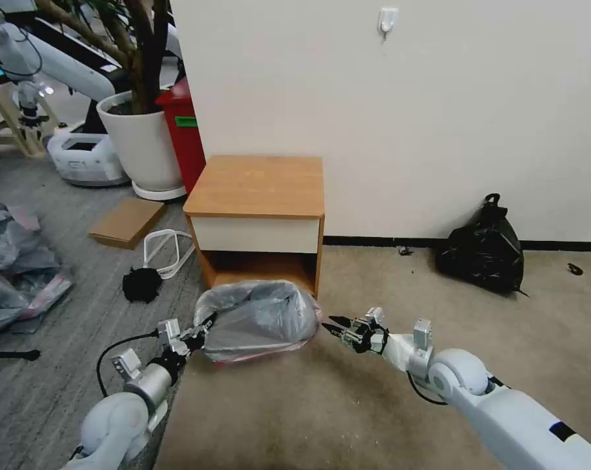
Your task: Pick up the garbage bag from the table and place it over the trash can.
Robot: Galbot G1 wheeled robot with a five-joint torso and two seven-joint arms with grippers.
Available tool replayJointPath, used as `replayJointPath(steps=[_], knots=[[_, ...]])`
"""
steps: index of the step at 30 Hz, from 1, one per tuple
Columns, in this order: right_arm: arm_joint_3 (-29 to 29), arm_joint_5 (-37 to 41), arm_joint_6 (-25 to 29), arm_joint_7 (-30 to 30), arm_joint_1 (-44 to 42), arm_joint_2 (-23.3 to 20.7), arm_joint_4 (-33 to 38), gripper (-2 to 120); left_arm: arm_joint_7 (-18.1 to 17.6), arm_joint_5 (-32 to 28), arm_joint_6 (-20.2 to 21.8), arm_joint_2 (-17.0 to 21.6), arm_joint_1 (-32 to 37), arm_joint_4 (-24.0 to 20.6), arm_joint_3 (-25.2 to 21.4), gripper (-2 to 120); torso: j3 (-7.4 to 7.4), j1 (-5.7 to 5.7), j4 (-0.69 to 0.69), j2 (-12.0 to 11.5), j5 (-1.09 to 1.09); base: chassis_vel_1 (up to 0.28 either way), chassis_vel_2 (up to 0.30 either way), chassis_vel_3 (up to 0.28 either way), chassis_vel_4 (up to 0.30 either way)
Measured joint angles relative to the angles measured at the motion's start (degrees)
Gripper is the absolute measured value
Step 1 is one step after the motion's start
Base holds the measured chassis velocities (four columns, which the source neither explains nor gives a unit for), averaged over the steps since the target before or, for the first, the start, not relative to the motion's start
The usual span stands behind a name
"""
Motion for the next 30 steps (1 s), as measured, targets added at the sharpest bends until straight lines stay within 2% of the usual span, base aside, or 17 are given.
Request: replayJointPath(steps=[1,2,4,5,6,10,12,15,16,24,30], knots=[[1.0,-1.5,0.3,1.0,-0.5,-0.4,0.4,58,-0.4,0.3,0.0,-0.1,0.1,-0.1,0.0,3,0.00,0.00,0.00,0.0,-0.01,0.000,0.000,0.000,0.000],[1.0,-1.5,0.3,1.0,-0.5,-0.4,0.4,58,-0.4,0.3,0.0,-0.1,0.1,-0.1,0.0,3,0.00,0.00,0.00,0.0,-0.01,0.000,0.000,0.000,0.000],[2.4,-3.4,0.5,2.4,-1.1,-0.9,1.6,67,-1.1,1.0,-0.2,-0.1,0.2,-0.3,0.0,3,0.00,0.00,0.00,0.0,0.00,0.000,0.000,0.000,0.000],[3.6,-5.0,0.5,4.1,-1.7,-1.4,3.5,73,-2.0,1.8,-0.3,-0.3,0.4,-0.6,0.1,3,0.00,0.00,0.00,0.0,0.00,0.000,0.000,0.000,0.000],[3.6,-5.0,0.5,4.1,-1.7,-1.4,3.5,73,-2.0,1.8,-0.3,-0.3,0.4,-0.6,0.1,3,0.00,0.00,0.00,0.0,0.00,0.000,0.000,0.000,0.000],[7.8,-10.5,0.6,5.3,-4.5,-3.1,10.3,92,-5.0,3.4,-0.9,-0.9,0.8,-2.6,0.8,3,0.00,0.00,0.00,0.0,0.00,0.000,0.000,0.000,0.000],[8.4,-11.3,0.6,5.3,-5.1,-3.4,11.7,95,-5.5,3.6,-0.9,-1.1,0.9,-3.1,1.0,3,0.00,0.00,0.00,0.0,0.01,0.000,0.000,0.000,0.000],[10.7,-15.6,0.2,5.8,-7.3,-4.3,18.4,105,-7.5,4.7,-1.0,-1.7,1.2,-5.2,1.6,3,0.00,0.00,-0.01,0.0,-0.01,0.000,0.000,0.000,0.000],[10.7,-15.6,0.2,5.8,-7.3,-4.3,18.4,105,-7.5,4.7,-1.0,-1.7,1.2,-5.2,1.6,3,0.00,0.00,-0.01,0.0,-0.01,0.000,0.000,0.000,0.000],[10.8,-22.0,-4.5,7.8,-8.5,-5.6,33.2,112,-10.8,7.7,-0.2,-2.2,3.3,-10.7,2.1,3,-0.01,0.00,0.00,0.0,-0.01,0.000,0.000,0.000,0.000],[9.0,-25.2,-7.6,7.8,-7.4,-7.3,36.8,111,-13.6,11.1,1.5,-3.2,5.0,-14.3,2.9,3,-0.01,0.00,0.00,0.0,0.00,0.000,0.000,0.000,0.000]])
